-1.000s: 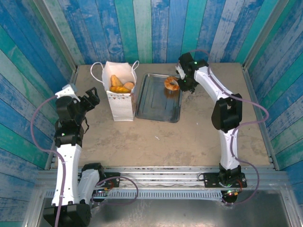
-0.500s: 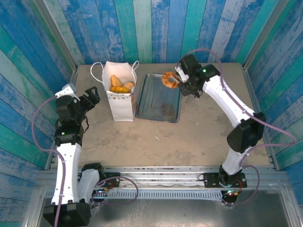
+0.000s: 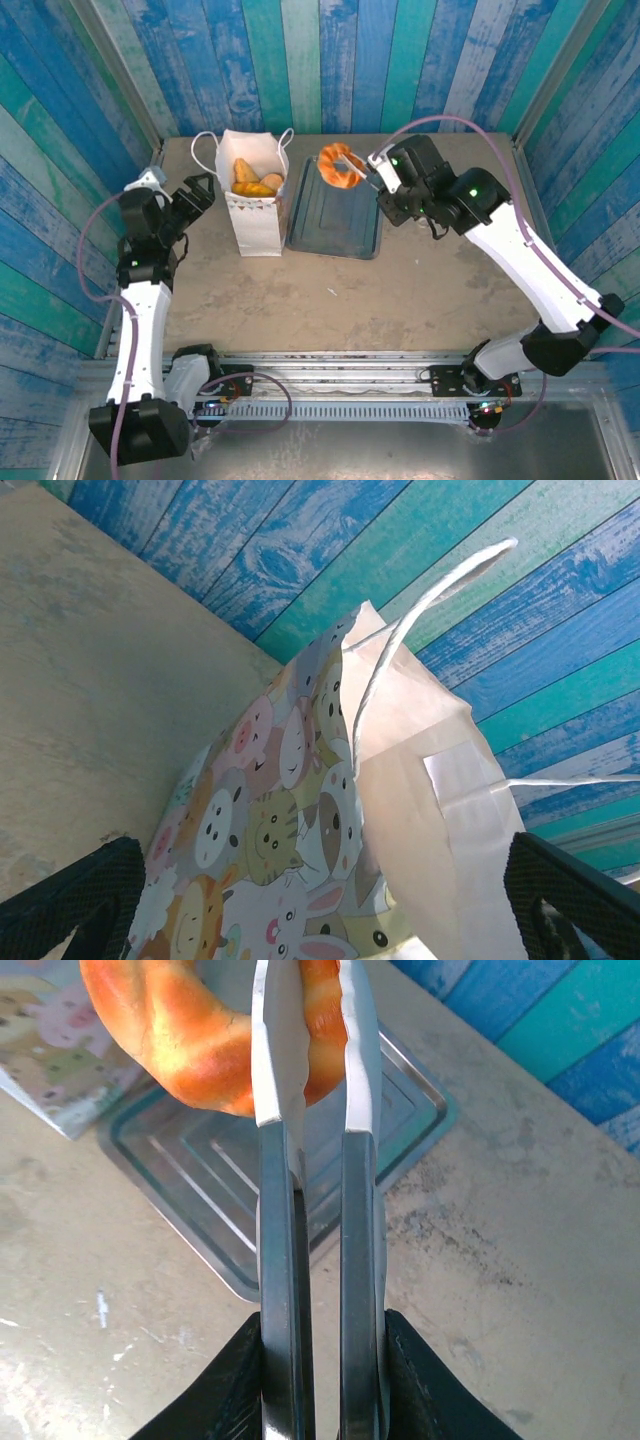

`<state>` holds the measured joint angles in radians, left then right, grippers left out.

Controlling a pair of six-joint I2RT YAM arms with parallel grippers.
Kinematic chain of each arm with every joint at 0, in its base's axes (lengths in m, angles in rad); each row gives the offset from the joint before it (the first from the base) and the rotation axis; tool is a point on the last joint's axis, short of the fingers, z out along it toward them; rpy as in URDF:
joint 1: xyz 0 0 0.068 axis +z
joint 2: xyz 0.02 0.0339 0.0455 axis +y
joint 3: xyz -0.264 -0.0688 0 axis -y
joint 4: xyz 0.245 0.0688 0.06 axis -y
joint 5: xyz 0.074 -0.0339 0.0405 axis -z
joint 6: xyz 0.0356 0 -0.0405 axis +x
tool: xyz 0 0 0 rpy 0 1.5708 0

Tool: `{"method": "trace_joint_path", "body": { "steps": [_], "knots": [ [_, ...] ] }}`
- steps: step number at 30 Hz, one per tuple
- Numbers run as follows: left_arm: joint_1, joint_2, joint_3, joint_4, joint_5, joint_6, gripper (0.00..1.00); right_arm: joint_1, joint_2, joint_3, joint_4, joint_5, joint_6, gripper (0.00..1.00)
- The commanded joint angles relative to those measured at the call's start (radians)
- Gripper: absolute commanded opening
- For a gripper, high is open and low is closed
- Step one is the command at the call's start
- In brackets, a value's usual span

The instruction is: Place the fake bread into the paper bag

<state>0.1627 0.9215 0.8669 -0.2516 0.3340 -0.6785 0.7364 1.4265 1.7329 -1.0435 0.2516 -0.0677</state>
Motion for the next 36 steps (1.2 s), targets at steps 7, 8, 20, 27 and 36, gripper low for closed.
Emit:
{"method": "trace_joint_path", "body": {
  "steps": [7, 8, 20, 27, 36],
  "knots": [
    [0.024, 0.143, 0.079, 0.116, 0.139, 0.006, 0.9, 0.113, 0.004, 0.172, 0.054, -0.088, 0.009, 0.3],
    [0.024, 0.159, 0.082, 0.122, 0.143, 0.005, 0.89, 0.124, 0.017, 0.193, 0.062, -0.098, 0.007, 0.3],
    [0.025, 0.284, 0.076, 0.228, 0.228, -0.006, 0.62, 0.184, 0.316, 0.433, 0.204, -0.212, 0.056, 0.3],
    [0.026, 0.311, 0.081, 0.236, 0.24, -0.004, 0.46, 0.183, 0.469, 0.514, 0.199, -0.151, 0.086, 0.3],
    [0.026, 0.317, 0.08, 0.24, 0.232, -0.004, 0.22, 0.184, 0.565, 0.545, 0.143, 0.031, 0.047, 0.31]
  ]
}}
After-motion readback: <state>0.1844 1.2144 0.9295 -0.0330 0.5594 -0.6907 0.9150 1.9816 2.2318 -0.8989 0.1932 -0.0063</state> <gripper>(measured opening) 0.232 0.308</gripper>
